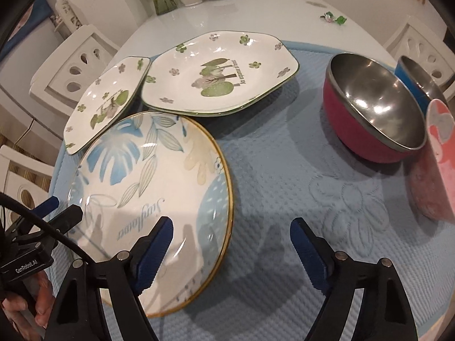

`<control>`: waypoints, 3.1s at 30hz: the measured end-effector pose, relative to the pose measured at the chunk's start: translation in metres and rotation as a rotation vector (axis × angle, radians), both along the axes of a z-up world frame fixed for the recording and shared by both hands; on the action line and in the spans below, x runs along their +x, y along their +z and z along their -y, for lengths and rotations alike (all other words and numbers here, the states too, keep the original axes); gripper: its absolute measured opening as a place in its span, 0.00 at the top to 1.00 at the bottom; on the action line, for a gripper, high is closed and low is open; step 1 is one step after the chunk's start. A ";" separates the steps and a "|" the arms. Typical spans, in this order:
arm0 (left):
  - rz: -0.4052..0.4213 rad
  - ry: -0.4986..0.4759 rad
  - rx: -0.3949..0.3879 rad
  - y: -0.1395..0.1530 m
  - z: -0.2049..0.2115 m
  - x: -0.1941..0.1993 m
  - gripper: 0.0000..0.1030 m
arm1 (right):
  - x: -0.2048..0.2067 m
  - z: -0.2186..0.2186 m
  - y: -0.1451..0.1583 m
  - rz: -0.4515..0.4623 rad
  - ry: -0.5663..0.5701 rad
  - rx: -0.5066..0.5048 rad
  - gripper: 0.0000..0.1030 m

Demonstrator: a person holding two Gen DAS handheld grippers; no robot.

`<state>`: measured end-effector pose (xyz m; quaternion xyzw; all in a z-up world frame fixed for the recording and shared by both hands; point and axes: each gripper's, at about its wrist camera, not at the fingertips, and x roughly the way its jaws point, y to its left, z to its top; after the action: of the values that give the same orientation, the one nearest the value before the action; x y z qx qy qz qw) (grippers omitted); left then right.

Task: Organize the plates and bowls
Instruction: 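Close the left gripper on the blue-leaf plate rim while the right gripper grips it too, then lift the blue-leaf plate with both grippers and lower it nearer the cloth edge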

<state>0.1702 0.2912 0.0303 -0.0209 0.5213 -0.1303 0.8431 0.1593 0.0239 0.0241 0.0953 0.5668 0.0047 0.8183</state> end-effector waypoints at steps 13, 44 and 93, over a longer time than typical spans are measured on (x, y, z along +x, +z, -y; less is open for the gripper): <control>-0.008 -0.035 0.013 -0.013 0.012 0.013 0.33 | 0.015 -0.001 -0.014 0.010 0.017 0.048 0.60; 0.014 -0.043 -0.151 -0.004 0.009 -0.018 0.78 | -0.004 -0.010 -0.004 0.005 0.137 0.059 0.69; -0.026 0.150 -0.069 0.020 -0.051 -0.123 0.78 | -0.105 -0.061 0.018 -0.134 0.190 0.045 0.69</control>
<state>0.0472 0.3426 0.0499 -0.0906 0.5244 -0.0842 0.8424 0.0548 0.0849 0.0420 0.0596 0.6265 0.0888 0.7720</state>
